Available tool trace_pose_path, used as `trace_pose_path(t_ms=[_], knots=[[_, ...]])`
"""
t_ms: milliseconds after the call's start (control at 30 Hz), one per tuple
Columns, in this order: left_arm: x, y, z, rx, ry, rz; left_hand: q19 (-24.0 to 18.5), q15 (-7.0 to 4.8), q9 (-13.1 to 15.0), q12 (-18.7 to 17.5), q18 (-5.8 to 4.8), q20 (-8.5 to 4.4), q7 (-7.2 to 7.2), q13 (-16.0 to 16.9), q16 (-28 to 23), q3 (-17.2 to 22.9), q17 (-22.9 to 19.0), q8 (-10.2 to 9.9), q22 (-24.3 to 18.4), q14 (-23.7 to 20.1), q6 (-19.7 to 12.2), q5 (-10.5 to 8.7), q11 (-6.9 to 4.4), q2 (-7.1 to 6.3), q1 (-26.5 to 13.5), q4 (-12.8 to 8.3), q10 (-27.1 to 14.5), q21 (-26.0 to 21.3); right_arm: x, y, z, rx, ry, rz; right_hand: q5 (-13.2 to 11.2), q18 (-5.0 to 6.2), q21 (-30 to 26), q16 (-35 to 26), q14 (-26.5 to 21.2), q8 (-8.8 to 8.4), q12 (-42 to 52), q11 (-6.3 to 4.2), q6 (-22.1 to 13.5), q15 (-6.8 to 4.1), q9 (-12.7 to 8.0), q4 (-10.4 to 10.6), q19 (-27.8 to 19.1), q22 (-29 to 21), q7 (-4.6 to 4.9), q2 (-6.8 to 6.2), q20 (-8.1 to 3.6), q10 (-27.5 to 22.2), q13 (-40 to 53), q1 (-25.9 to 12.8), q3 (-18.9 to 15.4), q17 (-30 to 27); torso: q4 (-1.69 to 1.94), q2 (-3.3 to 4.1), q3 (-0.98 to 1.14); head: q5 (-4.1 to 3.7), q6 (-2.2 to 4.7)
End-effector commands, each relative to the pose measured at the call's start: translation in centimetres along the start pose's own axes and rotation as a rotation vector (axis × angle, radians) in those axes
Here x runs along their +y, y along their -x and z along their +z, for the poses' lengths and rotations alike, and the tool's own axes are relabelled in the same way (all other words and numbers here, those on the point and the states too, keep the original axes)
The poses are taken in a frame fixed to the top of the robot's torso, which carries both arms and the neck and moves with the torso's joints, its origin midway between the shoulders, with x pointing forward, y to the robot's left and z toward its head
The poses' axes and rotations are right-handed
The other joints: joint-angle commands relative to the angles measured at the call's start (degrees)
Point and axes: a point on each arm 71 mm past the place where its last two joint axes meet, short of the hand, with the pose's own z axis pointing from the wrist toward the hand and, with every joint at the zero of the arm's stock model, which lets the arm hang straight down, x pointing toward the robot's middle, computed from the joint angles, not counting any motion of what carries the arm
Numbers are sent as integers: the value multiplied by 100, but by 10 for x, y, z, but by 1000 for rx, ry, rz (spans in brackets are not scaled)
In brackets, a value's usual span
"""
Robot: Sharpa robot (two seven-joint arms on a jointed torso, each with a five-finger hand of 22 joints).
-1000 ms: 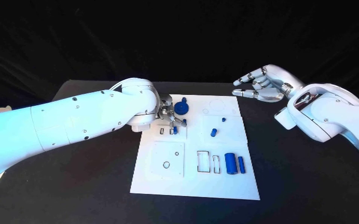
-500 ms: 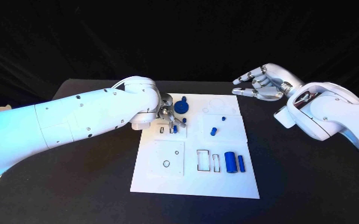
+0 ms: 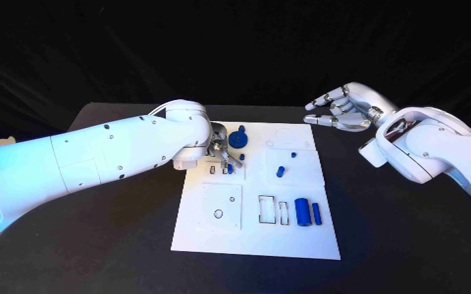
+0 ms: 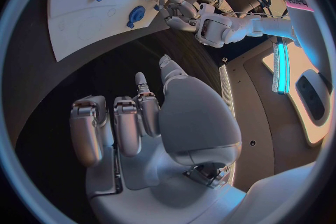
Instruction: Assemble the parts on the task board
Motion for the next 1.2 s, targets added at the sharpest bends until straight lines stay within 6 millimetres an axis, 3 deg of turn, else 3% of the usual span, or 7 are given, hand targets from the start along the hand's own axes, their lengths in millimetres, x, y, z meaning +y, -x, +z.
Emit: trace_pose_path(t_ms=[33, 300, 800, 967, 1133, 1200], knots=[[8, -1, 0, 14, 128, 16, 252, -42, 9, 22, -91, -45, -41, 577, 17, 36, 1509, 29, 661, 594, -10, -1, -26, 13, 60, -9, 14, 27, 0, -2, 0, 16, 0, -2, 44, -12, -28, -33, 573, 17, -32, 17, -6, 23, 9, -16, 543, 1404, 4, 27, 51, 101, 946, 64, -14, 1406, 1, 3, -1, -4, 9], [7, -2, 0, 19, 124, 12, 250, -44, 33, 15, -90, -48, -44, 572, 17, 81, 1509, 40, 658, 594, -21, 3, -28, 23, 114, -12, 10, 24, 0, -2, 1, 14, -1, -5, 58, -10, -32, -38, 570, 18, -45, 16, -4, 23, 11, -21, 539, 1398, 4, 45, 51, 95, 938, 74, -13, 1397, 1, 0, 1, 3, -5], [3, -5, 0, 34, 109, -15, 229, -48, 149, -11, -81, -54, -44, 560, 17, 578, 1509, 36, 620, 594, -139, 18, -30, 206, 596, -84, -4, -2, -1, -3, 2, 15, -1, -35, 83, -7, -39, -47, 567, 21, -65, 15, 2, 22, 17, -69, 532, 1385, 5, 108, 51, 83, 925, 154, -2, 1381, 5, 7, 6, 13, -24], [3, -5, 0, 39, 106, -22, 222, -66, 161, -29, -77, -68, -65, 552, 17, 964, 1509, -10, 607, 594, -201, 30, -51, 313, 955, -231, -16, -13, -1, -4, 3, 14, -4, -41, 85, -7, -39, -48, 566, 22, -65, 15, 5, 22, 18, -79, 533, 1387, 5, 116, 51, 83, 925, 170, 0, 1380, -5, 5, 7, 29, -33], [3, -6, 0, 46, 100, -31, 220, -83, 153, -46, -76, -87, -76, 547, 17, 1457, 1509, -79, 604, 594, -268, 43, -65, 275, 1291, -424, -31, -19, -2, -3, 3, 14, -8, -43, 86, -7, -39, -48, 566, 22, -63, 15, 6, 22, 18, -81, 532, 1386, 5, 117, 51, 84, 926, 172, 0, 1379, -5, 7, 6, 24, -44], [3, -6, 0, 45, 95, -36, 218, -90, 144, -63, -74, -101, -70, 542, 17, 1831, 1509, -124, 602, 594, -310, 56, -64, 195, 1472, -547, -48, -22, -2, -3, 3, 14, -9, -43, 91, -6, -40, -49, 566, 23, -61, 14, 8, 22, 19, -89, 532, 1385, 5, 123, 51, 85, 927, 184, 1, 1379, -6, 3, 5, 24, -54]])
